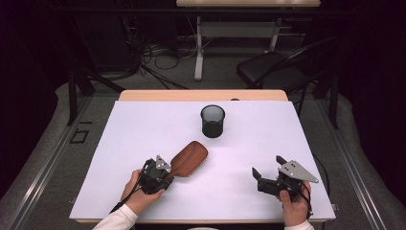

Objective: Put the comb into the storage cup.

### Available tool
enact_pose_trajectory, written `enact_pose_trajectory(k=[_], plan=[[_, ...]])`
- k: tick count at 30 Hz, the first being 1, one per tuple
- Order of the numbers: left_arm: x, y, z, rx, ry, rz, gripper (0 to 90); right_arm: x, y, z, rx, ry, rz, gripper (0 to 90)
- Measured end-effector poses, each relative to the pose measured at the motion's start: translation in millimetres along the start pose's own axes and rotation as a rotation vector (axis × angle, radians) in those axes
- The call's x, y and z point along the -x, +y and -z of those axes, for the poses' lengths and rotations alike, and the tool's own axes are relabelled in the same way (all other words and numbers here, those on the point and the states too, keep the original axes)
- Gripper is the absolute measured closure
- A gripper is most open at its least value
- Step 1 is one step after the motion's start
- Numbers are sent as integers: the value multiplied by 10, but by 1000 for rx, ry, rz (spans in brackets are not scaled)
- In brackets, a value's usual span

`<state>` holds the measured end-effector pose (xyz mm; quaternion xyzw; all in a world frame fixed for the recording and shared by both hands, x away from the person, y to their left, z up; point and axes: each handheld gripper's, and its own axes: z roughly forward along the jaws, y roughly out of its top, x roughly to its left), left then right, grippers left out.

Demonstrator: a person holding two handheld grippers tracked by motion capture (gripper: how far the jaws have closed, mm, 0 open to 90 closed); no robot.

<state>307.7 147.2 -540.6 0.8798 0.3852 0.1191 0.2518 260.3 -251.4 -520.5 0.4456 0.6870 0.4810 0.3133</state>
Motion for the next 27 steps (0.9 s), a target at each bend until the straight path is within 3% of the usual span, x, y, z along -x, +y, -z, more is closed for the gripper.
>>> enact_pose_trajectory(k=[11,27], plan=[[-25,70,-22,-7,-15,22,682,-2,2,0,-3,-1,10,51],[20,147,-99,-26,1,5,671,-10,-1,-6,-9,4,10,51]])
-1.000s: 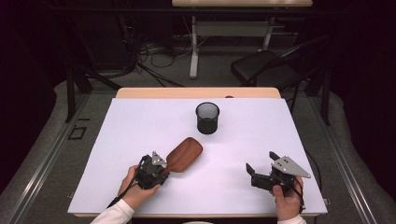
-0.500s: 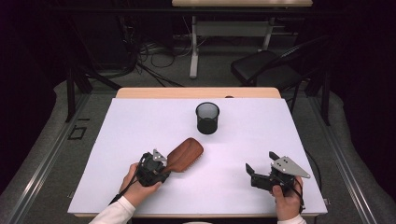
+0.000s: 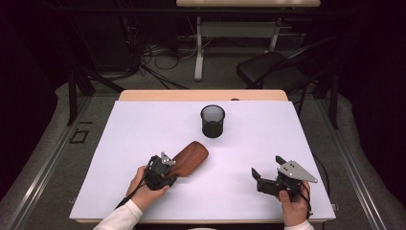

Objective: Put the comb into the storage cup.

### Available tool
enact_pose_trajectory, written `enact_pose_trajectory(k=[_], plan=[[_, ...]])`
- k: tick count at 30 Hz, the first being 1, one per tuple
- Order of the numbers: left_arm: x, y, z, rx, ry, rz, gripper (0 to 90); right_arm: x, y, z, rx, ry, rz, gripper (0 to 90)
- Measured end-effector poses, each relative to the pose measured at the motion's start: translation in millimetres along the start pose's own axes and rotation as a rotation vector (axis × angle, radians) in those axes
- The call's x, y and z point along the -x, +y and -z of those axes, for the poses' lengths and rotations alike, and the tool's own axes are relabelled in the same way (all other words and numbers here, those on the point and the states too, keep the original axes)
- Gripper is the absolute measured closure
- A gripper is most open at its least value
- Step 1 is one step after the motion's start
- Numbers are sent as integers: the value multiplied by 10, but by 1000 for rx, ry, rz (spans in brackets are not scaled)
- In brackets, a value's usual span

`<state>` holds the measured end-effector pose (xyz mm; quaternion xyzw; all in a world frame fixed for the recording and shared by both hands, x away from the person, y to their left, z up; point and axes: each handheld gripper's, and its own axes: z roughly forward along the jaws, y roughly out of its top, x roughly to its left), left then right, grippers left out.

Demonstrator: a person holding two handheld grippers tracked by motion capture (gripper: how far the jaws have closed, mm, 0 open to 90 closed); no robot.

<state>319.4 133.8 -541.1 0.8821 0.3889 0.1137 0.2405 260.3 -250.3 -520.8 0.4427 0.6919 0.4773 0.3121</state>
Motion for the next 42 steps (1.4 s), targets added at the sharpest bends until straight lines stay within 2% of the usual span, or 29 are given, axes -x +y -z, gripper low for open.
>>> enact_pose_trajectory(k=[14,27,42], plan=[[12,-18,6,12,-15,-18,719,17,1,8,1,-1,-5,51],[-47,-23,47,38,-71,20,723,27,0,8,2,-3,-7,51],[-128,-23,154,95,-80,69,722,28,-1,10,1,-5,-8,51]])
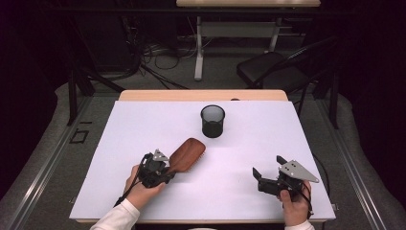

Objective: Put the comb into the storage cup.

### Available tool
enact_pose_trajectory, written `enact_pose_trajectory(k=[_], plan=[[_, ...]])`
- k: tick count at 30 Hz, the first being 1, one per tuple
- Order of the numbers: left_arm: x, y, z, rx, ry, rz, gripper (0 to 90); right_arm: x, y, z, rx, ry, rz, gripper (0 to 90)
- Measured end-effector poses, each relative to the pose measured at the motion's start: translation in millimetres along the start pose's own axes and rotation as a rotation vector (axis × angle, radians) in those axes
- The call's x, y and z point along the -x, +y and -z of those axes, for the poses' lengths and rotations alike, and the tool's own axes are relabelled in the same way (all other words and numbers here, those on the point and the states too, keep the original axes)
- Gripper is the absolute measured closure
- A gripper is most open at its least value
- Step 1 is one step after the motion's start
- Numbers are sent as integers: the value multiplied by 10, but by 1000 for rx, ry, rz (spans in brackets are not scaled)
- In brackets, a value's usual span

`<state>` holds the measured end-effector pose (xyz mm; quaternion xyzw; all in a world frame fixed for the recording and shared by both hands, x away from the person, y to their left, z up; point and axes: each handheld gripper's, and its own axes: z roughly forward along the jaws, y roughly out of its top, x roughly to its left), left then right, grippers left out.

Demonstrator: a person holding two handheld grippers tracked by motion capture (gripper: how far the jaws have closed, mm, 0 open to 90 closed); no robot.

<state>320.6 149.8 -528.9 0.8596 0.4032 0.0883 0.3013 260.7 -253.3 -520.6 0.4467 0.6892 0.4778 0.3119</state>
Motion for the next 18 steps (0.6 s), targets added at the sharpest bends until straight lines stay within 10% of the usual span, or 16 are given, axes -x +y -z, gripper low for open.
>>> enact_pose_trajectory(k=[18], plan=[[45,261,225,111,10,-11,721,-8,-11,-15,-6,-2,-2,51]])
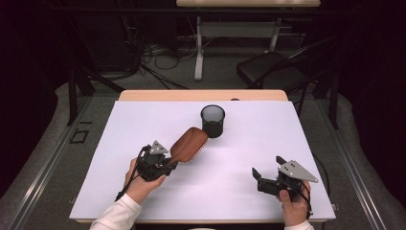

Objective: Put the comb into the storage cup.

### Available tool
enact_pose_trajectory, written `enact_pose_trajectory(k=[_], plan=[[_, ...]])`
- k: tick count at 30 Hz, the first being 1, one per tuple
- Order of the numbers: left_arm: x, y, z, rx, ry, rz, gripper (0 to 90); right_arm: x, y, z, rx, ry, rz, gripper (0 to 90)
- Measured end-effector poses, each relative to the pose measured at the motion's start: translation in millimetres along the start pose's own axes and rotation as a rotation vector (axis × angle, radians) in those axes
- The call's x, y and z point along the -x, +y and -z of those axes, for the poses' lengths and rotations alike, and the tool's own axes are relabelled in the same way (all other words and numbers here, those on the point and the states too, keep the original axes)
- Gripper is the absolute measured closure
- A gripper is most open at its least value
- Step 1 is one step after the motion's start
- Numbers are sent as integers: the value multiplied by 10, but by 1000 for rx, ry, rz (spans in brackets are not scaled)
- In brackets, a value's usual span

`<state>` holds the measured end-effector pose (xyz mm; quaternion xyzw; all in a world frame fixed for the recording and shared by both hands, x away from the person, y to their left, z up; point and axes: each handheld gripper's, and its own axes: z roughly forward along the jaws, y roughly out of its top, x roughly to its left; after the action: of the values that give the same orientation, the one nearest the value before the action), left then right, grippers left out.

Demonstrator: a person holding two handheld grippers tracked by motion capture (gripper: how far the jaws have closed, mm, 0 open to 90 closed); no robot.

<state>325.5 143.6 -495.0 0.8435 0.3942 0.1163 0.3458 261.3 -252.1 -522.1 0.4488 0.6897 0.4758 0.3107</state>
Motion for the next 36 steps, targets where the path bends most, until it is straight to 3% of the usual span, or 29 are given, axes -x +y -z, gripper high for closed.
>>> enact_pose_trajectory(k=[22,36], plan=[[127,487,152,117,-29,-35,720,8,-2,1,2,-3,-2,52],[149,651,154,163,-33,-28,720,15,-3,2,-3,-4,-1,52]])
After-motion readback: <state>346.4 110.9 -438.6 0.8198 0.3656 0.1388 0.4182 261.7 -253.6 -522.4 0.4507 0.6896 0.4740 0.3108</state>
